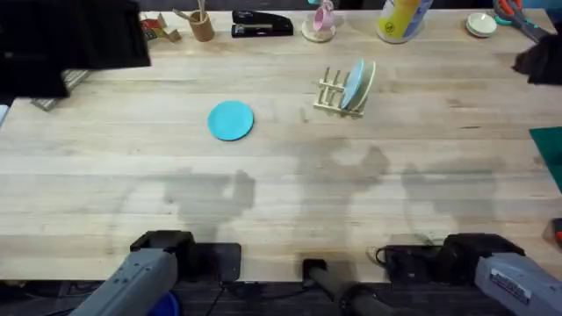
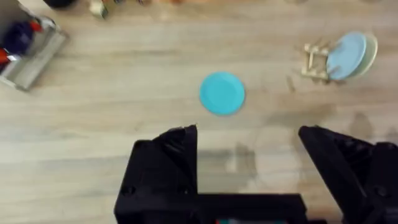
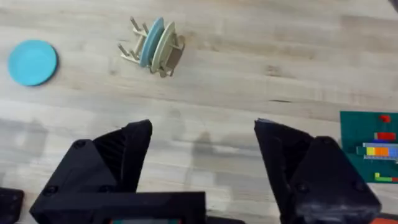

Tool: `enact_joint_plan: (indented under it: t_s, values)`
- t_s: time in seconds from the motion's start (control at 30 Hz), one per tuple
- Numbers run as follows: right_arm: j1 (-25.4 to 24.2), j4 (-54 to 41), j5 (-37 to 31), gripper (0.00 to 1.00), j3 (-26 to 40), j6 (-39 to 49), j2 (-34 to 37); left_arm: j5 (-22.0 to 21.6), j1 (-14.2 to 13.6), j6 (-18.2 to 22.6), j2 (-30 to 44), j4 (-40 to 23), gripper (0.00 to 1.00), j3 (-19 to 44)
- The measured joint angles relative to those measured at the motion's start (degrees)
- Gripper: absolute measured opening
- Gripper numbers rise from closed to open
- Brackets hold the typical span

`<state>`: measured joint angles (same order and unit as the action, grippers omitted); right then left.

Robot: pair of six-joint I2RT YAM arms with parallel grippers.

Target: Pick up the plates from the table one by one and place each into a slot on the dish rack.

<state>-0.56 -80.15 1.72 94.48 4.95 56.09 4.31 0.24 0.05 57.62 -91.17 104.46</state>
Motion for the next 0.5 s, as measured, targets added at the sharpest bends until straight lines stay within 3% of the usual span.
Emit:
enact_joint_plan:
  t_s: [0.23, 0.5]
  values:
    - [0.0, -0.5, 0.0, 0.992, 1.0, 0.0, 5.3, 0.6, 0.0, 0.0, 6.7, -3.8, 0.993, 1.3]
    - [0.0, -0.5, 0.0, 0.992, 1.0, 0.0, 6.2, 0.6, 0.0, 0.0, 9.4, -5.6, 0.993, 1.4]
